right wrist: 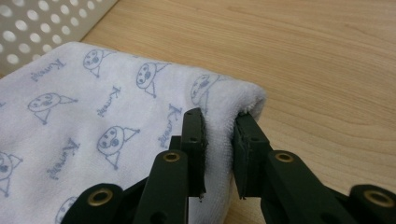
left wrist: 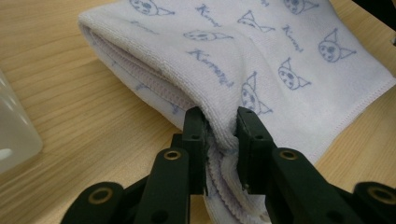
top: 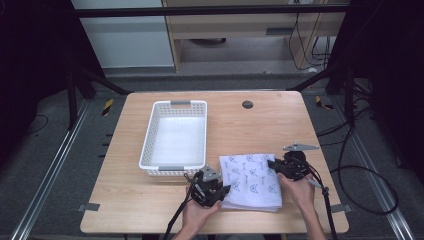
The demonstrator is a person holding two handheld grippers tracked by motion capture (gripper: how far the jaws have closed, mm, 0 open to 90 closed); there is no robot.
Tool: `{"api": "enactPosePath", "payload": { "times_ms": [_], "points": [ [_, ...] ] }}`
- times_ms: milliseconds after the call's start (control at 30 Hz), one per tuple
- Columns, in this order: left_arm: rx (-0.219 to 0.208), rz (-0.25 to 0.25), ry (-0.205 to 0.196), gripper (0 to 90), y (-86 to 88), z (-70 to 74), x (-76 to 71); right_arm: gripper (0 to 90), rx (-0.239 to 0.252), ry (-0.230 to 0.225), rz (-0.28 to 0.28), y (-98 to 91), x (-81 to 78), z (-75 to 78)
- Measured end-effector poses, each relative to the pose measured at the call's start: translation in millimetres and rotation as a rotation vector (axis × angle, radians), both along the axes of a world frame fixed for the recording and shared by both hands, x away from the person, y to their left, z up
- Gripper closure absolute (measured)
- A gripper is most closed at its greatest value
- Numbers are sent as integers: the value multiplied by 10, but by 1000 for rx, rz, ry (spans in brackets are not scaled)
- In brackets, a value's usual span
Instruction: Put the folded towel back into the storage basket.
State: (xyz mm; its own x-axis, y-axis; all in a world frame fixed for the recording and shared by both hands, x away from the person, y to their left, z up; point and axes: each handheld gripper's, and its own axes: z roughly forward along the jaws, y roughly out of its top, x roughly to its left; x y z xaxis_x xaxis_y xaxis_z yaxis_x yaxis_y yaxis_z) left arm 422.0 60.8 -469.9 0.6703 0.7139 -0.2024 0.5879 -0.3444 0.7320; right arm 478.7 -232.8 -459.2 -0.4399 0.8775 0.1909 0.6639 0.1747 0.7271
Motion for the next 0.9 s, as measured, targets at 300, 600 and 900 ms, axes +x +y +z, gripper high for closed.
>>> {"api": "enactPosePath", "payload": {
  "times_ms": [300, 600, 900],
  "points": [
    [-9, -2, -33, 748, 61, 152, -33, 770, 17, -49, 12, 13, -66, 154],
    [-13, -3, -66, 748, 121, 308, -52, 770, 36, -99, 12, 49, -119, 285],
    [-24, -2, -94, 748, 142, 397, -71, 771, 40, -134, 9, 64, -147, 391]
  ]
}}
